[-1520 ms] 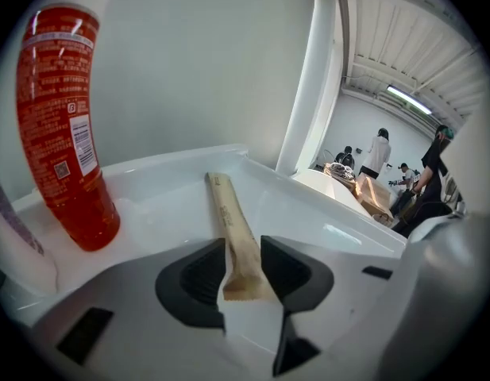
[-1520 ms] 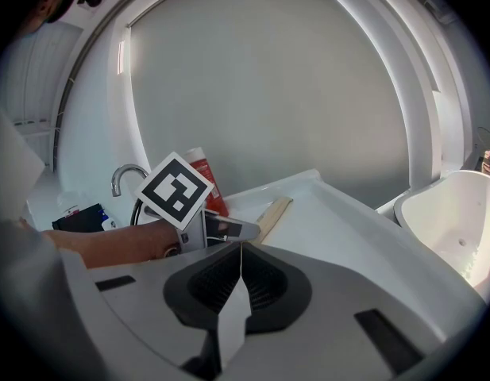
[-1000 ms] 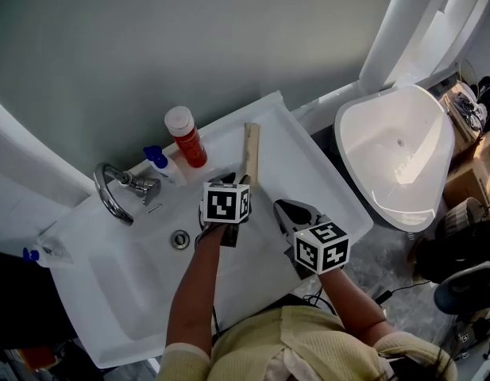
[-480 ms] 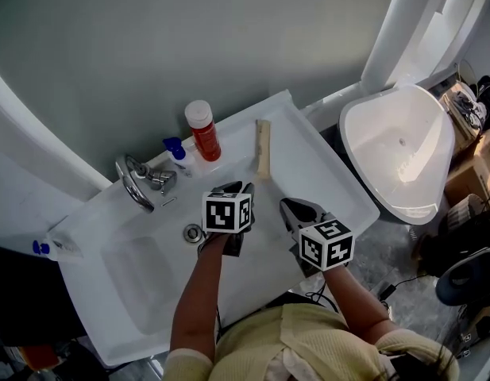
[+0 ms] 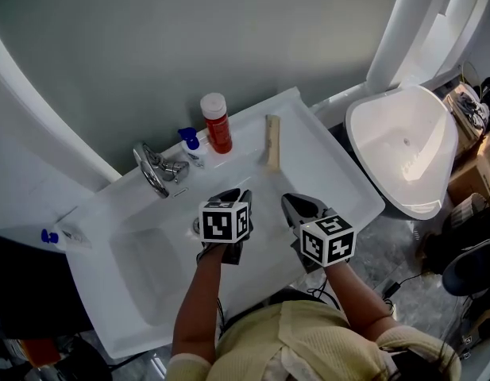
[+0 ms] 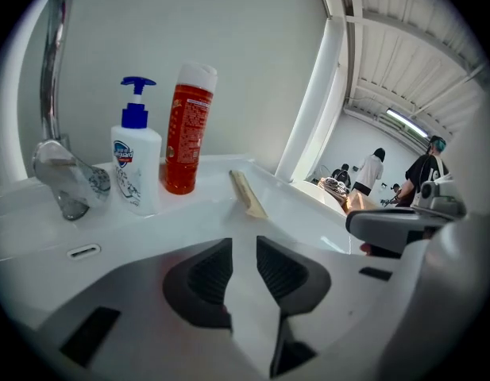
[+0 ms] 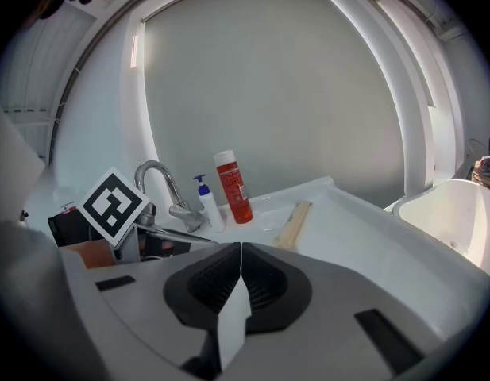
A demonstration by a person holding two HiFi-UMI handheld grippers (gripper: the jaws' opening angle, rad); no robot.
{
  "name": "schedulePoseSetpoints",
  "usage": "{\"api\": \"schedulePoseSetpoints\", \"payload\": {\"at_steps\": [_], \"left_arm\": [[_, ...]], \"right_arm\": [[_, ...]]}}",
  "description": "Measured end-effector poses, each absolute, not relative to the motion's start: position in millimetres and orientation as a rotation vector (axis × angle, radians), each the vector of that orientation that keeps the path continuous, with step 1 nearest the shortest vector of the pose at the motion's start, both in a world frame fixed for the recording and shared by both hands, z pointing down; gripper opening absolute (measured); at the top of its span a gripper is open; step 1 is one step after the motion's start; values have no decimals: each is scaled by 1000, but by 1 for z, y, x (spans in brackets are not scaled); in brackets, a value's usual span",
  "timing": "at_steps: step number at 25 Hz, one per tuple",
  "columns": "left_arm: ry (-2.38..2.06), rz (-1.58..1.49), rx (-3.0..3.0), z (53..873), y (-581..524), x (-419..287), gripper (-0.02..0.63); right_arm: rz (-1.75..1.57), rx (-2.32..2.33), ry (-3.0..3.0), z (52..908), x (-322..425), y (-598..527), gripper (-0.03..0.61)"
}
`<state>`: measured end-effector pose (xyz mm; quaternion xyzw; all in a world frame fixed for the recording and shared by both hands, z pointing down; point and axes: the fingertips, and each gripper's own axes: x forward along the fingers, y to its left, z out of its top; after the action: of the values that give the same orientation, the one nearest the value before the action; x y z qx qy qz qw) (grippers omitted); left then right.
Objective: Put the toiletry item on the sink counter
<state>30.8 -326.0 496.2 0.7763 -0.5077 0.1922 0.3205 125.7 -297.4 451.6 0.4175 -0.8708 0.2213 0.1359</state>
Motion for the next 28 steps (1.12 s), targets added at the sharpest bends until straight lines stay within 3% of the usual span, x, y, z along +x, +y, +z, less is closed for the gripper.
{"api": "schedulePoseSetpoints", "payload": {"at_steps": [28], "left_arm": [[-1556, 299, 1950, 466, -238, -49, 64]], "right_arm": [[584, 1239, -2519, 444, 100, -270, 26]]}}
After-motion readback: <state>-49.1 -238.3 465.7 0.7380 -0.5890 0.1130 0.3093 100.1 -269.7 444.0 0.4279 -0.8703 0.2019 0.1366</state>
